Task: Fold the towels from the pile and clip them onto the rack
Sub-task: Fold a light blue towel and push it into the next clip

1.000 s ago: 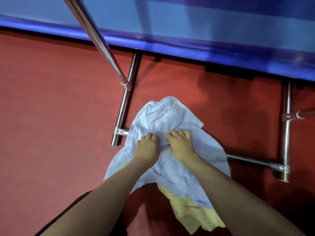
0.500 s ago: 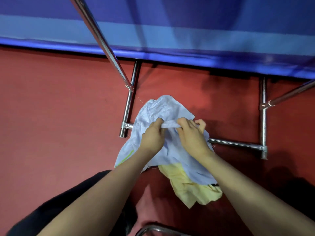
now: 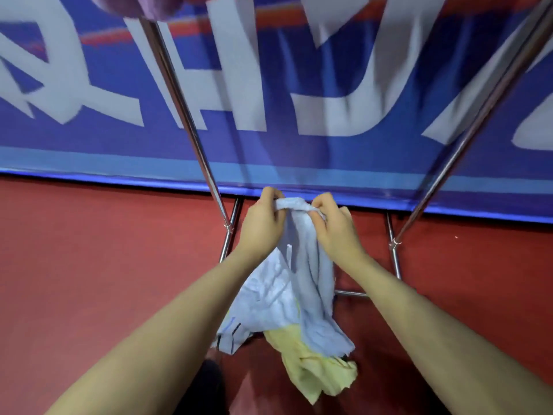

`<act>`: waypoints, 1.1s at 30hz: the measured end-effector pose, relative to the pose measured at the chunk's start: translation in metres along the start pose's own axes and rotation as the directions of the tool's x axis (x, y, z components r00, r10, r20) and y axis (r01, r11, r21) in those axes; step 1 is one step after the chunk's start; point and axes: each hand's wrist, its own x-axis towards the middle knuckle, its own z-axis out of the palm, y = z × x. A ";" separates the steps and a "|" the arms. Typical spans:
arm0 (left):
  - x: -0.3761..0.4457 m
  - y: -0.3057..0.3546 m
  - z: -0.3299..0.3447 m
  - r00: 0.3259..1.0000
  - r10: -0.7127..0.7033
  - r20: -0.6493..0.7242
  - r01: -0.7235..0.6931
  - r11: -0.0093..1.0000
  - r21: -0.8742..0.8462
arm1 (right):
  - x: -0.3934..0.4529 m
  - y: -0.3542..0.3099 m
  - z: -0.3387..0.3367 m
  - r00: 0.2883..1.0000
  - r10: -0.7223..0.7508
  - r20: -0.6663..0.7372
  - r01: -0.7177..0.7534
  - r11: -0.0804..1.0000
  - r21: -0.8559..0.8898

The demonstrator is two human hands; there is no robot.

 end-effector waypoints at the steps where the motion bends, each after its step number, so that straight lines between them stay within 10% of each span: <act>1: -0.002 0.012 -0.009 0.999 0.022 -0.027 -0.021 1.000 0.002 | 0.003 -0.012 -0.009 1.000 0.002 -0.024 -0.001 1.000 0.031; 6: -0.016 0.053 -0.044 0.958 0.224 -0.178 -0.193 0.965 0.179 | 0.024 -0.086 -0.056 0.992 0.034 -0.118 -0.017 0.990 0.143; 12: -0.045 0.091 -0.073 0.711 0.620 -0.332 -0.420 0.753 0.506 | 0.033 -0.164 -0.103 0.957 -0.067 -0.282 0.121 0.976 0.181; 21: -0.056 0.131 -0.097 0.850 0.471 -0.236 -0.226 0.731 0.644 | 0.036 -0.238 -0.140 0.913 -0.116 -0.392 0.220 0.947 0.232; 33: -0.049 0.158 -0.136 0.931 0.238 -0.275 -0.244 0.970 0.013 | 0.052 -0.245 -0.166 0.896 0.017 -0.443 0.073 0.980 0.186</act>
